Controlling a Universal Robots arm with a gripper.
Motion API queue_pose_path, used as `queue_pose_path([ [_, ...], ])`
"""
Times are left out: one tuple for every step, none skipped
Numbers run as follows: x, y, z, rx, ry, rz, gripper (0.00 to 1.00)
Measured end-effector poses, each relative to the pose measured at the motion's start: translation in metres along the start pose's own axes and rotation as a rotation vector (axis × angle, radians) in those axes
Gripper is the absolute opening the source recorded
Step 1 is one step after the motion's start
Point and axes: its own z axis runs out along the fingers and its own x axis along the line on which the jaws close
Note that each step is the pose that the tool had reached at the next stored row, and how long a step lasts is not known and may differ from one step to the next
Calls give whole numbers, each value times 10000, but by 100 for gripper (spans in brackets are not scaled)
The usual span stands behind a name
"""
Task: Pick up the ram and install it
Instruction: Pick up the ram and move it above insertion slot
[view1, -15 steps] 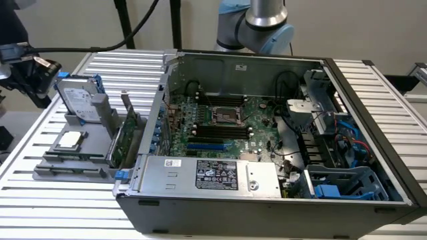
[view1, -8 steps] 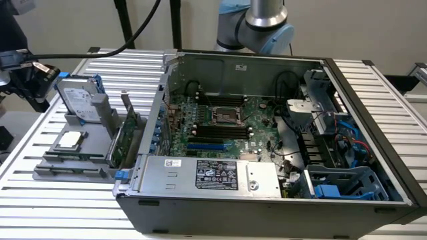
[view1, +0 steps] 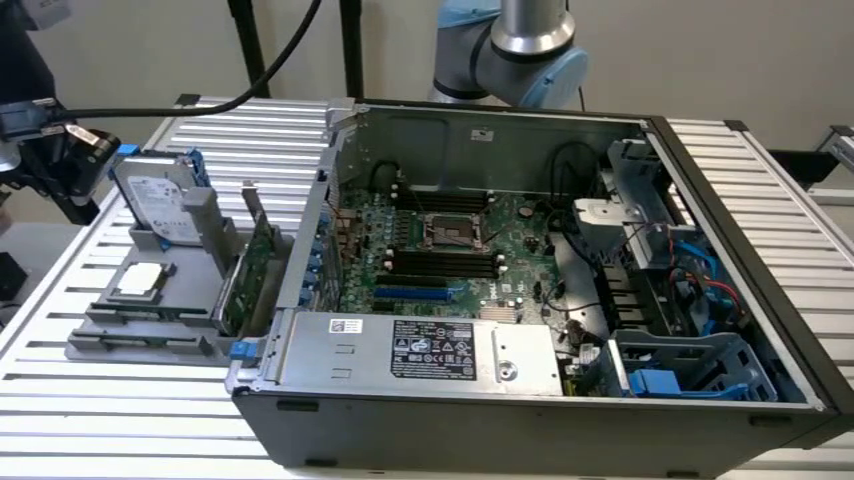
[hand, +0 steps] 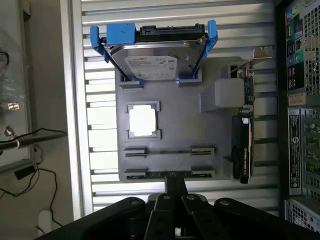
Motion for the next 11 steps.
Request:
queue_pose_path([
  [0, 0, 0, 0, -1, 0, 0],
  [0, 0, 0, 0, 0, 0, 0],
  [0, 0, 0, 0, 0, 0, 0],
  [0, 0, 0, 0, 0, 0, 0],
  [0, 0, 0, 0, 0, 0, 0],
  [0, 0, 1, 2, 1, 0, 0],
  [0, 0, 4, 2, -1, -5, 0],
  [0, -2, 10, 4, 1, -74, 0],
  [0, -2, 12, 8, 9, -238, 0],
  [0, -2, 16, 13, 18, -418, 0],
  [0, -2, 20, 16, 26, -597, 0],
])
